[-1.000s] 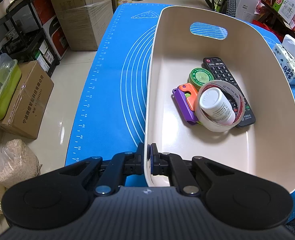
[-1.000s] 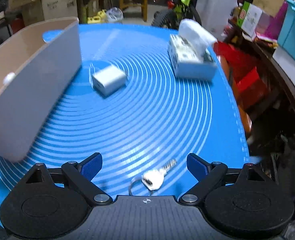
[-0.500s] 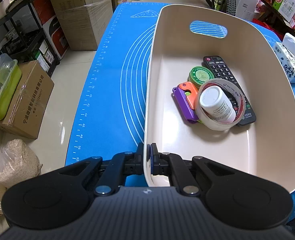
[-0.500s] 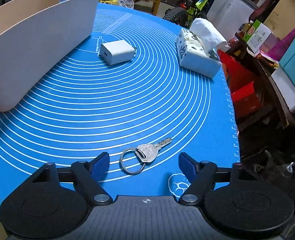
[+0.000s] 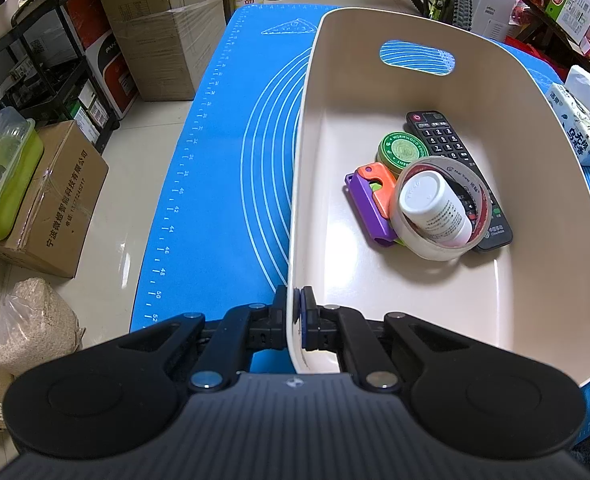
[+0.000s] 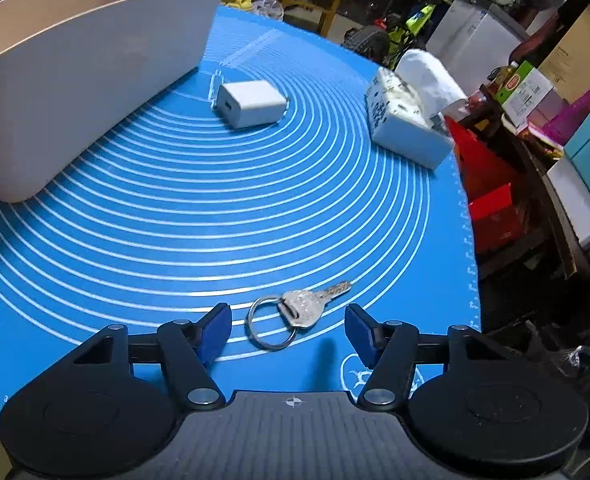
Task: Organize rigid objects
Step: 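Move the right tool back over the mat toward the keys, then close the right tool on the silver keys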
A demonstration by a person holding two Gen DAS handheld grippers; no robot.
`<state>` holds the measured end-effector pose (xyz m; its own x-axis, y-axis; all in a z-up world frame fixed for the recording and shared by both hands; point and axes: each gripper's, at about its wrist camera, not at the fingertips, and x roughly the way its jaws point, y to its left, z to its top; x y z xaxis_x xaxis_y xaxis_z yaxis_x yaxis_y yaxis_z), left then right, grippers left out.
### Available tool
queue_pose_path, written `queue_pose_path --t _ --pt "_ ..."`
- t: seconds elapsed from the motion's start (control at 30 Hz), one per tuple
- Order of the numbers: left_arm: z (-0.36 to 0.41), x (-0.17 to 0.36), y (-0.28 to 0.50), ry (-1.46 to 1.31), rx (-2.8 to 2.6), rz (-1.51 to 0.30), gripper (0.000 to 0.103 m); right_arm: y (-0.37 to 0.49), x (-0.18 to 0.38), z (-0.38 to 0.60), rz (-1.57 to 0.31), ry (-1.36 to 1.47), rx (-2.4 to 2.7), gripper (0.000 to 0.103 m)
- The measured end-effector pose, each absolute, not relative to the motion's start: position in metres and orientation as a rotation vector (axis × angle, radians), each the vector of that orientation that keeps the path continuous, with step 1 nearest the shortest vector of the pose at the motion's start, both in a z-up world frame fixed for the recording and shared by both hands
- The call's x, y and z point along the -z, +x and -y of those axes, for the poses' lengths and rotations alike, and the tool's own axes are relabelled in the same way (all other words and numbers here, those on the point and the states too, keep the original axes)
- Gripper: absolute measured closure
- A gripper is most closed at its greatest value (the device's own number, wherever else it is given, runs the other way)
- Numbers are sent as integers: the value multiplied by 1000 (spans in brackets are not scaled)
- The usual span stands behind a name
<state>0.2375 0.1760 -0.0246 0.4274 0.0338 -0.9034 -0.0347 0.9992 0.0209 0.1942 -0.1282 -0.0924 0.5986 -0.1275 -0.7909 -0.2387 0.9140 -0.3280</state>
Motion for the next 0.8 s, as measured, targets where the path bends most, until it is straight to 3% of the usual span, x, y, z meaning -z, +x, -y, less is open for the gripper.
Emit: queue_pose_path --t 0.13,0.23,0.43,0.7,0.77,0.8 --pt "-175 25 238 -1 -43 -1128 96 194 93 130 -916 -445 -63 38" --pt "-174 25 238 1 -43 -1128 96 194 92 129 -887 -480 -38 48" --pt "-174 25 238 0 -44 -1129 96 199 87 131 -868 -504 -35 50" --pt "-174 25 238 0 -44 -1129 96 200 96 135 -911 -466 -62 70" --pt "-174 25 238 1 -44 -1129 96 200 96 135 -919 -463 -74 85" --pt "-174 25 238 3 -45 -1129 96 200 96 134 -920 -467 -78 87"
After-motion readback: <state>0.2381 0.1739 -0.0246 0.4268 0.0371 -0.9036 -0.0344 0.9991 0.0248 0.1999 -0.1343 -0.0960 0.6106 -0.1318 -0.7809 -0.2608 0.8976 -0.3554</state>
